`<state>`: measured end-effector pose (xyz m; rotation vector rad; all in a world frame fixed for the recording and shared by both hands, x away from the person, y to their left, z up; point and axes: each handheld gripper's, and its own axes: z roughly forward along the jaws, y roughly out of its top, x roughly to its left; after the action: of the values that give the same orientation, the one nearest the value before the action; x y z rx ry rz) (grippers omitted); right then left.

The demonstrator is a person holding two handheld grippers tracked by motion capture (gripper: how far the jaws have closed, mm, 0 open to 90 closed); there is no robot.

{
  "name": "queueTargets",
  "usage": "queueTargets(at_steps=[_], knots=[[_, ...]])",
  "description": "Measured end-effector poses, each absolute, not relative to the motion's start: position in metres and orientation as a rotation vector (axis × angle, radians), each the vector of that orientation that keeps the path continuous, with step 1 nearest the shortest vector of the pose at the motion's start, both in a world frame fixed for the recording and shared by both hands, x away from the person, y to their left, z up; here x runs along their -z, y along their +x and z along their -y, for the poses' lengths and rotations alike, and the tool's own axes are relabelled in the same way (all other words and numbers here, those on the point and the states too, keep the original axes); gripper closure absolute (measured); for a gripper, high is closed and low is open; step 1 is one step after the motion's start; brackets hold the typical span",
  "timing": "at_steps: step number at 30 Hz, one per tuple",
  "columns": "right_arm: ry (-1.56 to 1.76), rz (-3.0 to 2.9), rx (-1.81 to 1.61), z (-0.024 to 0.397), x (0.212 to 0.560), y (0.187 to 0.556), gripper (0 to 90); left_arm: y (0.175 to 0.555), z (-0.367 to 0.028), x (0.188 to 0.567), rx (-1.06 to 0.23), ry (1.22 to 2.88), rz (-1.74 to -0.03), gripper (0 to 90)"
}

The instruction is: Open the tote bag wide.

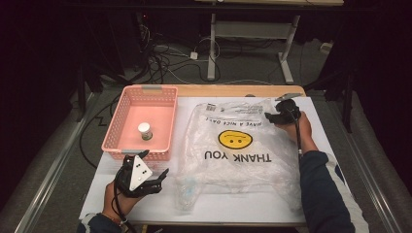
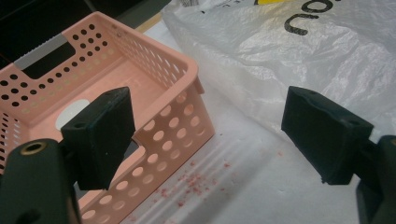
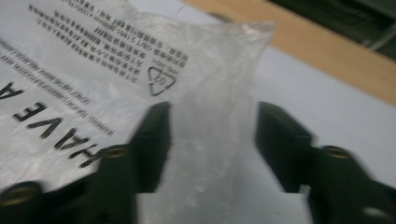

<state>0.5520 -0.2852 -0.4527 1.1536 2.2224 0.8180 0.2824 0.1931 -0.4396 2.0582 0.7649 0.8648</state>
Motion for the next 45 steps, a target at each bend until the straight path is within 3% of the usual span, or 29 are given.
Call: queueTargets(at_steps=[1, 3, 6, 9, 26, 45], knots=[[1.165, -2.231, -0.802, 0.285, 0.456, 0.554, 57.8, 0.282, -0.193, 0.440, -0.865, 2.058, -0.765, 16.6], [1.181, -2.242, -0.784, 0.284, 0.461, 0.556, 72.1, 0.282, -0.192, 0.440, -0.868, 2.057, -0.764, 16.6], [1.196, -2.247, -0.778, 0.283, 0.465, 0.556, 84.1, 0.283, -0.192, 0.441, -0.863, 2.067, -0.765, 16.6], [1.205, -2.226, -0.745, 0.283, 0.464, 0.555, 90.0, 0.283, -0.191, 0.441, -0.867, 2.069, -0.763, 16.6], [1.548, -1.968, -0.712, 0.360, 0.449, 0.535, 90.0, 0.288, -0.195, 0.442, -0.869, 2.074, -0.792, 16.7], [1.352, -2.108, -0.675, 0.370, 0.450, 0.439, 87.9, 0.282, -0.189, 0.444, -0.868, 2.102, -0.766, 16.7]])
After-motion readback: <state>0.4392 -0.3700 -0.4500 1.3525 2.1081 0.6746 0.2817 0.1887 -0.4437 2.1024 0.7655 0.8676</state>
